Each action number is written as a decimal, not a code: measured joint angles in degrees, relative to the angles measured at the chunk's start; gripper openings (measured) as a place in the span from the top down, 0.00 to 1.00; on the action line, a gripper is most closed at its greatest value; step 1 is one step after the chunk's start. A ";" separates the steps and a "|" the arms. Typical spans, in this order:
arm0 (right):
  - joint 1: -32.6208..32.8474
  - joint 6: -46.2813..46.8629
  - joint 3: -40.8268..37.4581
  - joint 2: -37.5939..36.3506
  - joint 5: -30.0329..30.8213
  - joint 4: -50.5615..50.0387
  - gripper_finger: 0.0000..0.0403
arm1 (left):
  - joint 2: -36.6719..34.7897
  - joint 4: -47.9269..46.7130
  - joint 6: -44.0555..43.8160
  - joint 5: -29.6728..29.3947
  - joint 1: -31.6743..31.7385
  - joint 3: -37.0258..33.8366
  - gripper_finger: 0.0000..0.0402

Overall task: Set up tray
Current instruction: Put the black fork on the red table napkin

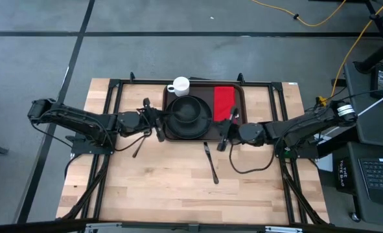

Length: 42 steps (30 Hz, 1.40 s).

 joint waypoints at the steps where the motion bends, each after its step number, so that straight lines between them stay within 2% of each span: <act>1: 0.31 -1.10 0.66 1.01 0.00 -0.01 0.97 | 0.00 0.02 0.00 -0.11 0.00 0.00 1.00; 4: 1.49 -3.78 3.28 4.47 1.52 -1.51 0.99 | 0.00 1.34 0.02 -0.41 0.00 0.00 1.00; 9: 3.19 -4.03 9.12 10.84 9.38 -4.93 0.98 | -0.02 1.43 -0.07 -1.61 0.00 0.04 1.00; 13: 3.74 -4.13 14.12 15.44 13.33 -8.50 0.98 | -0.02 1.38 -0.16 -2.09 0.00 0.04 1.00; 17: 3.76 -4.13 18.40 18.93 13.16 -13.08 0.97 | -0.02 1.38 -0.14 -2.66 0.04 0.04 1.00; 21: 3.76 -5.15 21.00 21.26 13.60 -13.19 0.93 | -0.02 1.36 -0.14 -2.62 0.04 0.04 1.00; 26: 3.71 -7.95 21.64 23.03 13.51 -12.22 0.87 | -0.02 1.37 -0.11 -2.64 0.02 0.04 1.00; 34: 2.03 -14.22 21.64 25.64 14.73 -7.07 0.69 | -0.02 1.44 -1.77 -2.65 0.07 0.04 1.00; 37: 1.35 -14.25 21.64 25.91 17.66 -5.49 0.66 | -0.02 1.60 -2.08 -2.69 0.07 0.04 1.00; 42: 0.13 -14.35 21.64 25.93 17.49 -5.11 0.66 | -0.02 2.65 -2.76 -2.60 0.83 0.06 1.00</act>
